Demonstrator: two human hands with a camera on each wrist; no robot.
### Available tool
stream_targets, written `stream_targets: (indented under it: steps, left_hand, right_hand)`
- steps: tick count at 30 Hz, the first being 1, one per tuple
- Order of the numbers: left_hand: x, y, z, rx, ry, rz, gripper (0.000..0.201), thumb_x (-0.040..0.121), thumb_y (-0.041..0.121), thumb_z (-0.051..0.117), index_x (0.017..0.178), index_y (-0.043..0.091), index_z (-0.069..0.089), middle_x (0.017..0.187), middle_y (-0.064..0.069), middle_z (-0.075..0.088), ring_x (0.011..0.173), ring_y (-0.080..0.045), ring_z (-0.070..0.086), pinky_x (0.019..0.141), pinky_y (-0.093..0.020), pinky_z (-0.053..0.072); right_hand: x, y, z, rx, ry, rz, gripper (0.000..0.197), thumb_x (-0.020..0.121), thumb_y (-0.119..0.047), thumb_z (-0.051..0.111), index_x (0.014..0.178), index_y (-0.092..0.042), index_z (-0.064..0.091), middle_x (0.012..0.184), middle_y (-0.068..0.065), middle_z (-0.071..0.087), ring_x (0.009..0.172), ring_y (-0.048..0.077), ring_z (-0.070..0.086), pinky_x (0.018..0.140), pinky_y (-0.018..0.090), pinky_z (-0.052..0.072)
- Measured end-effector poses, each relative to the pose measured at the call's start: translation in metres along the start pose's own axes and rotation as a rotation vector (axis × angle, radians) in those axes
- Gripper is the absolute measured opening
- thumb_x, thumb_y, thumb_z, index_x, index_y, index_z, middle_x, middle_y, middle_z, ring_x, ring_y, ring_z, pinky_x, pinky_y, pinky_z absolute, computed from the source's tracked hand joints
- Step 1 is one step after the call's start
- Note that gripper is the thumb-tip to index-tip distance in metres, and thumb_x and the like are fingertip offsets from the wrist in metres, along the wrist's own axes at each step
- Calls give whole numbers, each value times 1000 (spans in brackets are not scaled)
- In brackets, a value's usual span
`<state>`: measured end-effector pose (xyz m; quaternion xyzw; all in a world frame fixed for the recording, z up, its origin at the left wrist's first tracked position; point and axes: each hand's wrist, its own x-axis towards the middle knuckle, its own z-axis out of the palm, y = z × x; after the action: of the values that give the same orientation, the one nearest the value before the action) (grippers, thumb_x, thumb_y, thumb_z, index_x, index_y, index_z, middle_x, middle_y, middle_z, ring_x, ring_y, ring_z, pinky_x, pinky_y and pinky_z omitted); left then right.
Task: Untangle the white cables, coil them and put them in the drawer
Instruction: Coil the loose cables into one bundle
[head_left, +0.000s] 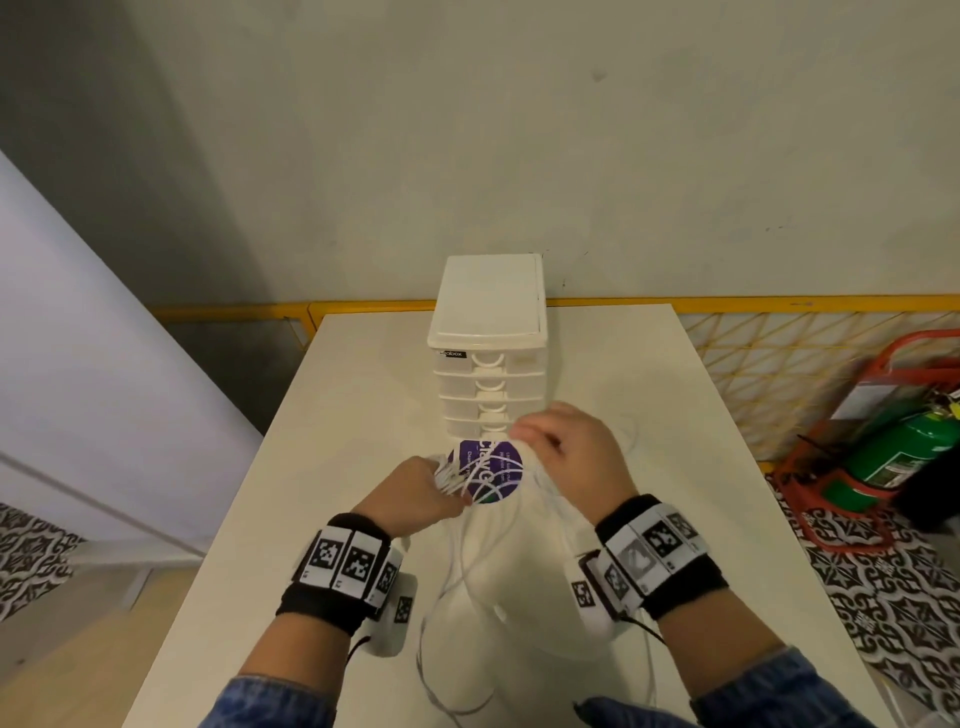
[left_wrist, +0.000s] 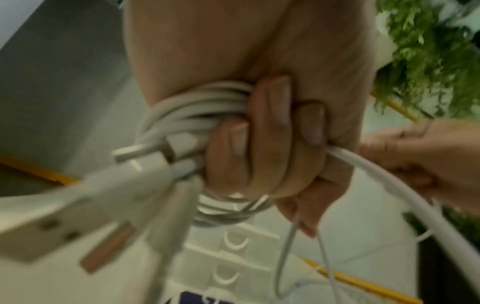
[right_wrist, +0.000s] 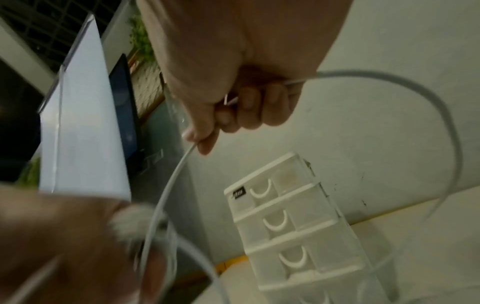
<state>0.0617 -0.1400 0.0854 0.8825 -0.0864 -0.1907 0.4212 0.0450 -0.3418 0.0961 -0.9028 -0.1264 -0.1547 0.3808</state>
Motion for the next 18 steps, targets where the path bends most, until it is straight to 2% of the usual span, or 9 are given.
stream_targets:
  steps: [3, 6, 7, 9, 11, 12, 14, 16, 18]
  left_hand:
    - [2, -11, 6, 49, -93, -54, 9, 81, 12, 69, 75, 15, 63, 61, 7, 58, 44, 3, 50, 49, -12, 41]
    - [5, -22, 8, 65, -41, -105, 11, 83, 13, 67, 74, 11, 60, 64, 2, 54, 52, -5, 50, 51, -14, 40]
    - [5, -25, 5, 78, 20, -127, 15, 85, 14, 65, 72, 9, 59, 65, 1, 53, 54, -6, 49, 51, -13, 38]
    - [4, -26, -5, 97, 156, -162, 24, 88, 17, 64, 66, 12, 54, 63, 0, 52, 55, -8, 49, 50, -16, 36]
    - [2, -14, -12, 74, 267, -141, 29, 88, 22, 65, 62, 15, 54, 59, 0, 53, 53, -10, 50, 52, -23, 39]
    - [1, -4, -13, 62, 300, -106, 30, 87, 25, 66, 61, 17, 54, 57, 1, 54, 53, -11, 51, 52, -26, 40]
    - [-1, 20, -13, 39, 317, -4, 32, 86, 28, 68, 59, 20, 53, 52, 5, 53, 49, -8, 51, 50, -28, 39]
    - [-3, 37, -13, -43, 324, 79, 32, 85, 26, 69, 58, 18, 54, 46, 9, 50, 41, -2, 49, 45, -27, 40]
    - [-4, 46, -17, -103, 326, 117, 25, 83, 25, 72, 65, 14, 59, 44, 9, 51, 39, 0, 48, 41, -24, 42]
  right_hand:
    - [7, -6, -10, 272, 321, 42, 14, 91, -14, 57, 88, -13, 70, 80, -4, 64, 76, 3, 58, 74, 13, 43]
    - [6, -3, -14, 326, 472, 139, 14, 92, -12, 54, 89, -10, 68, 83, -5, 63, 80, -1, 57, 74, 10, 41]
    - [5, 8, -14, 256, 515, 188, 15, 93, -13, 54, 91, -10, 68, 84, -3, 62, 81, 2, 57, 74, 14, 41]
    - [0, 31, -13, -27, 557, 262, 17, 92, -13, 54, 97, -9, 70, 93, 7, 63, 90, 23, 60, 76, 27, 43]
    - [-6, 38, -9, -184, 529, 232, 27, 90, -7, 52, 113, -7, 66, 120, 15, 59, 117, 37, 50, 90, 43, 47]
    - [-7, 29, -6, -136, 485, 136, 33, 89, -6, 50, 121, -8, 61, 133, 14, 52, 130, 35, 39, 99, 47, 44]
    - [-5, 0, 4, -77, 312, -165, 41, 89, -12, 47, 130, -14, 54, 144, 8, 43, 139, 27, 27, 112, 44, 28]
    - [-3, -19, 17, -128, 121, -313, 39, 90, -19, 50, 128, -20, 55, 138, 3, 51, 134, 20, 36, 114, 45, 24]
    - [0, -16, 24, -97, 90, -262, 33, 89, -21, 55, 121, -19, 62, 111, 1, 65, 107, 11, 55, 97, 41, 45]
